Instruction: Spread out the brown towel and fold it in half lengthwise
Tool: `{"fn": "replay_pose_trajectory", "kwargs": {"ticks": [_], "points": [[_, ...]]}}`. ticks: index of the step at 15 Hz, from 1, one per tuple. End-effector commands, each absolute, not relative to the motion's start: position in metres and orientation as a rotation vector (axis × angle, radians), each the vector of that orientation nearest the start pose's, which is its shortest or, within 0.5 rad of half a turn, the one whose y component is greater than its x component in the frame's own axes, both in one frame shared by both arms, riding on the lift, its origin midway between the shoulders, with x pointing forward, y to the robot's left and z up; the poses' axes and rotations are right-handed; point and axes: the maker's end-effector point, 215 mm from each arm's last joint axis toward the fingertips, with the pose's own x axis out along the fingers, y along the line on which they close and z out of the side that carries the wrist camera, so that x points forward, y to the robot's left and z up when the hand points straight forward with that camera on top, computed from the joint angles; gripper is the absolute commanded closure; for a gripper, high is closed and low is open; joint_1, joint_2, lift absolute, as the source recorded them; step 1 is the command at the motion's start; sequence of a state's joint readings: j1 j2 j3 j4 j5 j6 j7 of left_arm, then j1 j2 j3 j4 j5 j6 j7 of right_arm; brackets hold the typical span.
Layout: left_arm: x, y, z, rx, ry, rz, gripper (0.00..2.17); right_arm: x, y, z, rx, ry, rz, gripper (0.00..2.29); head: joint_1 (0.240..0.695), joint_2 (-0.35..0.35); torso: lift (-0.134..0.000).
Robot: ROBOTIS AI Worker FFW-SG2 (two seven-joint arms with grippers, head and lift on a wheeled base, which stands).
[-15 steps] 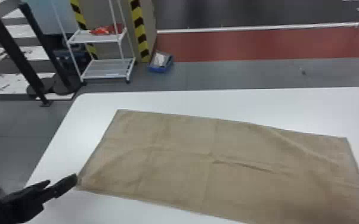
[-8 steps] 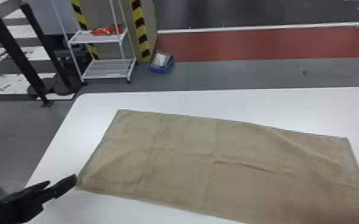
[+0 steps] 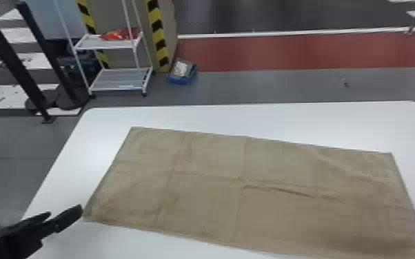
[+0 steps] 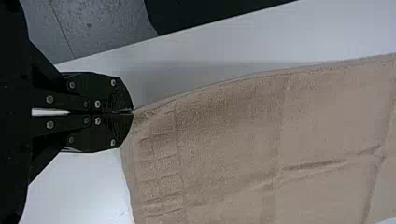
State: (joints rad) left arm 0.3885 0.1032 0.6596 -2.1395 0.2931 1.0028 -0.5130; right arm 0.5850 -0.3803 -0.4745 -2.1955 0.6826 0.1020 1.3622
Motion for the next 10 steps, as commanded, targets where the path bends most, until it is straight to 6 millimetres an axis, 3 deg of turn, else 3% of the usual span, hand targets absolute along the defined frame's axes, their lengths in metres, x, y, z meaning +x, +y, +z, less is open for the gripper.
{"fn": "replay_pose_trajectory", "kwargs": {"ticks": [1, 3, 5, 7, 10], "points": [[0.364, 0.438, -0.434, -0.302, 0.643, 0.016, 0.06, 0.322, -0.407, -0.396, -0.971, 0.798, 0.830, 1.81, 0.695, 0.102, -0.125], [0.366, 0.436, -0.436, -0.282, 0.653, -0.027, 0.09, 0.351, -0.424, -0.377, -0.944, 0.752, 0.773, 1.81, 0.695, 0.061, -0.125], [0.366, 0.434, -0.431, -0.234, 0.647, -0.099, 0.11, 0.370, -0.436, -0.379, -0.941, 0.761, 0.749, 1.81, 0.695, 0.025, -0.125], [0.367, 0.443, -0.420, -0.112, 0.595, -0.154, 0.15, 0.378, -0.432, -0.378, -0.931, 0.755, 0.747, 1.81, 0.695, -0.011, -0.125], [0.358, 0.459, -0.402, 0.180, 0.534, -0.228, 0.12, 0.375, -0.426, -0.392, -0.933, 0.788, 0.760, 1.81, 0.695, 0.012, -0.125]]}}
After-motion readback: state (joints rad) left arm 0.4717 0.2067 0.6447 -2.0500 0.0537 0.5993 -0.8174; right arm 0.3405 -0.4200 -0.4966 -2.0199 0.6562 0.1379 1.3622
